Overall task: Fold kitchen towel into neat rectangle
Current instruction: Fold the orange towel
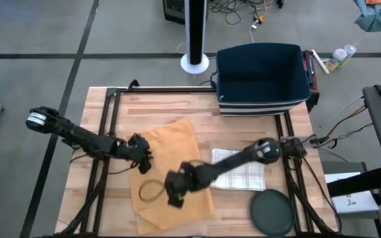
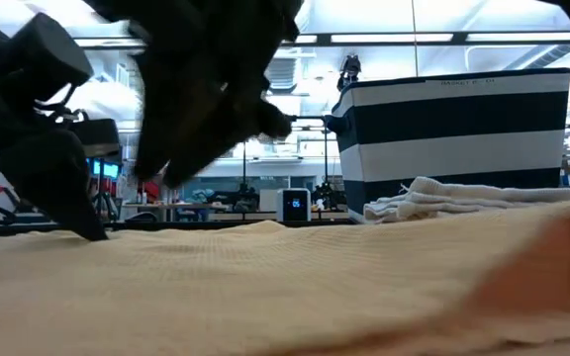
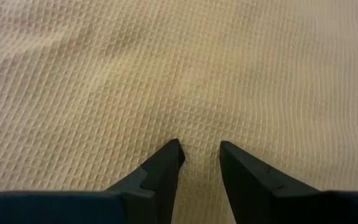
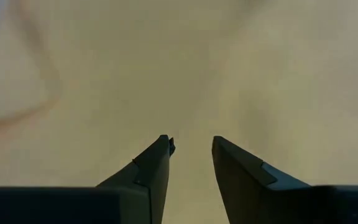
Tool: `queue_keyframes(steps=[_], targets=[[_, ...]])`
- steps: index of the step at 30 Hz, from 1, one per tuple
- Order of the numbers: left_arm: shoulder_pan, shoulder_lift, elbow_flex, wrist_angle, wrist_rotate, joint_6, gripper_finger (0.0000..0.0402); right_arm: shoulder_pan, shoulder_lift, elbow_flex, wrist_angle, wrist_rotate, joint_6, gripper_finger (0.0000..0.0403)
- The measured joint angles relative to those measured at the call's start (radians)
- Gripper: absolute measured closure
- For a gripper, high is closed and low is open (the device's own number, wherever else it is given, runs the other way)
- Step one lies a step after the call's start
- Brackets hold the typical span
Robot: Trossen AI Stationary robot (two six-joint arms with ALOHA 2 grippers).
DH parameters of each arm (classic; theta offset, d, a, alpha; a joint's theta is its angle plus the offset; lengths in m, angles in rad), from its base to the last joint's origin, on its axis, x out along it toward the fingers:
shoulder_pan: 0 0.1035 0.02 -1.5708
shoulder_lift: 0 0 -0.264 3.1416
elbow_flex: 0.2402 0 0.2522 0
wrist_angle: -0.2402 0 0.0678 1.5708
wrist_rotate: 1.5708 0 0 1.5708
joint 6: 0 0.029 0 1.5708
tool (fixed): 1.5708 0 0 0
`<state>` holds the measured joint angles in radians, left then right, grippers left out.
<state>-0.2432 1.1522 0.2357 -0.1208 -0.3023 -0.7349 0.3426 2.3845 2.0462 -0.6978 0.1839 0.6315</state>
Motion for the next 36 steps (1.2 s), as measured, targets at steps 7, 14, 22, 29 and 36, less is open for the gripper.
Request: queue_keyframes(steps=[7, 14, 22, 29, 36], targets=[[-0.003, -0.015, 0.006, -0.013, 0.011, 0.058, 0.0287, 0.013, 0.069, 0.003, -0.002, 0.003, 0.059, 0.0275], [-0.042, -0.076, 0.078, -0.04, 0.113, 0.056, 0.0287, -0.003, 0.065, 0.005, -0.01, -0.001, 0.031, 0.0272], [-0.364, -0.093, 0.143, 0.087, 0.117, -0.133, 0.0287, 0.007, 0.058, 0.005, -0.014, 0.003, 0.053, 0.0286], [-0.621, 0.122, 0.141, 0.246, -0.051, -0.273, 0.0287, -0.009, 0.063, 0.005, -0.009, 0.026, 0.063, 0.0275], [-0.709, 0.381, 0.195, 0.342, -0.047, -0.326, 0.0287, -0.023, 0.073, 0.006, -0.003, 0.026, 0.067, 0.026]])
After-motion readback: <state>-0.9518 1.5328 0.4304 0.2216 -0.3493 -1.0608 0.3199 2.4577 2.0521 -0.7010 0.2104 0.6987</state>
